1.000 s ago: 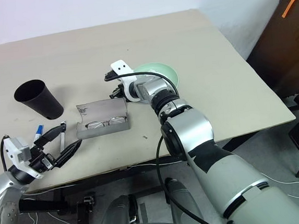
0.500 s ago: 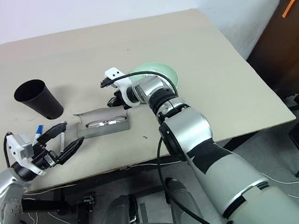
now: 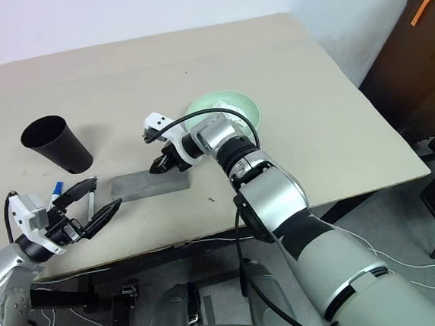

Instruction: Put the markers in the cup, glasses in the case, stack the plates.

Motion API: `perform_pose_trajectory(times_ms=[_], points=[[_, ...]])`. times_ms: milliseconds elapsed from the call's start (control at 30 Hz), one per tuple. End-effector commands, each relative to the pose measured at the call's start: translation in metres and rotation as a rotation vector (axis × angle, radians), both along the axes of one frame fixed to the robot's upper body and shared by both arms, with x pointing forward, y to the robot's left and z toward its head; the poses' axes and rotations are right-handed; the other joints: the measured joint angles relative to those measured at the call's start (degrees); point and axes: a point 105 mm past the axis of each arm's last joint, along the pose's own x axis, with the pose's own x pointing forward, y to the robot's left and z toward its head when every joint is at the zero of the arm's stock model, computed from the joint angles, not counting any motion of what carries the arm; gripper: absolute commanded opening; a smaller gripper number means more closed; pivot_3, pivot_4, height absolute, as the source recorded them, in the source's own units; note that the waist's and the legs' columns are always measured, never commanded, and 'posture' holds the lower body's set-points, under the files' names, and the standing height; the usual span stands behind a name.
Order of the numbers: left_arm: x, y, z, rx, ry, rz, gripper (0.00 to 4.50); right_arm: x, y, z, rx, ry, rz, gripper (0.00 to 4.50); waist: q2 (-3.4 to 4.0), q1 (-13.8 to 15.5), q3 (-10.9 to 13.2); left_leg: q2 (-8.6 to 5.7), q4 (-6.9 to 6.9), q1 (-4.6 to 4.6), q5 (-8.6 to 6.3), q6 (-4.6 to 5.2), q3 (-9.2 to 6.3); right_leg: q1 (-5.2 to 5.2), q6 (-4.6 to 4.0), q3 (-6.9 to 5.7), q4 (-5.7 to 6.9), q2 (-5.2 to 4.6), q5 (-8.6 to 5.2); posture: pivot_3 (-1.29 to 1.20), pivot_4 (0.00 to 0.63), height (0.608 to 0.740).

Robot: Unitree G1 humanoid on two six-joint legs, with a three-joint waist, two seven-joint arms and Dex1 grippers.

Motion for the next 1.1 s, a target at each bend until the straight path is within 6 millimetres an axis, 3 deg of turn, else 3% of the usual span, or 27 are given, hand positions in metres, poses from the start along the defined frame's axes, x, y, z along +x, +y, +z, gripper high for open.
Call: perform_pose_trajectory(times_ms=[33, 433, 567, 700, 767, 933, 1100], points=[[0.0, 0.006, 0.009, 0.015, -0.034, 0.012, 4.5, -0.007, 0.003, -0.008, -0.021, -0.013, 0.047, 0.05, 0.0, 0.0, 0.0, 0.0, 0.0, 0.0, 0.0, 0.0, 0.0, 0.0, 0.0, 0.0, 0.0, 0.0, 0.0, 0.0, 0.15, 0.733], [0.001, 0.009, 0.013, 0.013, -0.039, 0.027, 4.5, -0.023, 0.01, 0.009, 0.135, -0.057, 0.18, 0.05, 0.0, 0.1, 0.0, 0.0, 0.01, 0.01, 0.0, -0.01, 0.02, 0.0, 0.0, 0.0, 0.03, -0.01, 0.01, 0.0, 0.15, 0.733], [-0.001, 0.008, 0.012, 0.012, -0.035, 0.027, 4.5, -0.028, 0.008, -0.003, 0.108, -0.071, 0.21, 0.05, -0.01, 0.1, 0.0, 0.0, 0.01, 0.01, -0.01, -0.01, 0.02, 0.0, 0.0, 0.0, 0.04, -0.01, 0.01, 0.0, 0.15, 0.733], [-0.002, 0.008, 0.011, 0.014, -0.032, 0.03, 4.5, -0.021, 0.001, -0.031, -0.019, -0.136, 0.174, 0.05, -0.01, -0.1, 0.0, 0.0, 0.01, 0.06, -0.02, -0.03, 0.03, 0.02, 0.0, 0.01, 0.03, -0.01, 0.01, 0.0, 0.15, 0.733], [-0.003, 0.008, 0.011, 0.014, -0.033, 0.033, 4.5, -0.019, 0.0, -0.034, -0.025, -0.13, 0.151, 0.05, -0.01, -0.1, 0.0, 0.0, 0.0, 0.14, -0.08, -0.13, 0.03, 0.09, 0.0, 0.01, 0.03, -0.01, 0.0, 0.0, 0.15, 0.733], [-0.005, 0.011, 0.011, 0.012, -0.031, 0.039, 4.5, -0.019, 0.004, -0.02, 0.033, -0.112, 0.151, 0.05, -0.01, -0.2, 0.0, 0.01, -0.01, 0.19, -0.11, -0.19, -0.01, 0.13, -0.02, -0.01, 0.03, -0.01, 0.02, 0.0, 0.15, 0.733], [-0.005, 0.016, 0.017, -0.026, -0.04, 0.071, 4.5, -0.022, 0.005, 0.021, 0.209, -0.07, 0.188, 0.05, 0.01, 0.0, 0.0, 0.03, -0.01, 0.09, -0.11, -0.19, -0.02, 0.06, -0.03, -0.03, 0.01, -0.01, 0.03, 0.0, 0.15, 0.733]])
